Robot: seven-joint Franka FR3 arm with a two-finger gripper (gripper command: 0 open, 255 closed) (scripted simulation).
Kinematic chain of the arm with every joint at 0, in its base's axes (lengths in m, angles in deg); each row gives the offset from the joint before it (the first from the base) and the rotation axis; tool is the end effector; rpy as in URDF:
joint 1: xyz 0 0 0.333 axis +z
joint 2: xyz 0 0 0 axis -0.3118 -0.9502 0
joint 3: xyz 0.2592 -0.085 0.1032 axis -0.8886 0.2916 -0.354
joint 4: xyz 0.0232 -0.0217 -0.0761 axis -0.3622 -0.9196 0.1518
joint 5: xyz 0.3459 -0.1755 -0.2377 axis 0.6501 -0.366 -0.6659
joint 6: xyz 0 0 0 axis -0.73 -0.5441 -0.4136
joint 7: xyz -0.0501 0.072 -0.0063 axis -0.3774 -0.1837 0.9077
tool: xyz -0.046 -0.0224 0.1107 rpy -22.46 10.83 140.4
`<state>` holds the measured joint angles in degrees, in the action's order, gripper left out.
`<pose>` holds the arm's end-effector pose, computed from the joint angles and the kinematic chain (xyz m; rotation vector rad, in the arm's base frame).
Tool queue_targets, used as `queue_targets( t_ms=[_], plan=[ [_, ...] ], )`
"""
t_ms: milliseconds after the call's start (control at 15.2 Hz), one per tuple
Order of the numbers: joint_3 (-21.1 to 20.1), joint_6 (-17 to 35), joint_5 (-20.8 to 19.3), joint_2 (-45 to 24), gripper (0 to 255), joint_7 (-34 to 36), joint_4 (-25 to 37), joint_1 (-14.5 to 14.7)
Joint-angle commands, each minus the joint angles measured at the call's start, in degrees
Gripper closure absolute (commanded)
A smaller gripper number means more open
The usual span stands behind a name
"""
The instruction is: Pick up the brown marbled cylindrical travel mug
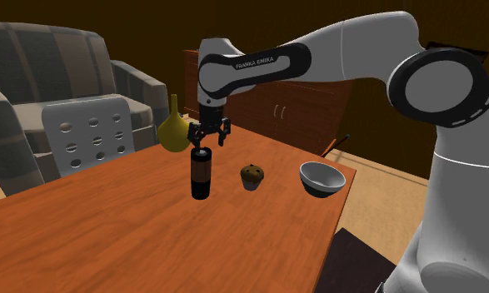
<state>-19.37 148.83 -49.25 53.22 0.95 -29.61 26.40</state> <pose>0.6692 0.2063 0.4056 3.1352 0.0368 0.0484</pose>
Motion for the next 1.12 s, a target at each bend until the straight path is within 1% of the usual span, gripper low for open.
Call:
queue_targets(
  t_ms=[0, 462, 594, 660, 1056],
  plan=[
    [-0.2, -0.5, -0.3, -2.9, 0, 0.5, 3.3, 0.6],
    [0.0, 4.8, -0.7, -4.1, 0, 0.7, -0.8, 0.6],
    [0.0, 4.8, -0.7, -4.1, 0, 0.7, -0.8, 0.6],
    [0.0, 4.8, -0.7, -4.1, 255, 0.7, -0.8, 0.6],
    [0.0, 4.7, -0.7, -4.2, 255, 0.7, -0.6, 0.5]
  ],
)
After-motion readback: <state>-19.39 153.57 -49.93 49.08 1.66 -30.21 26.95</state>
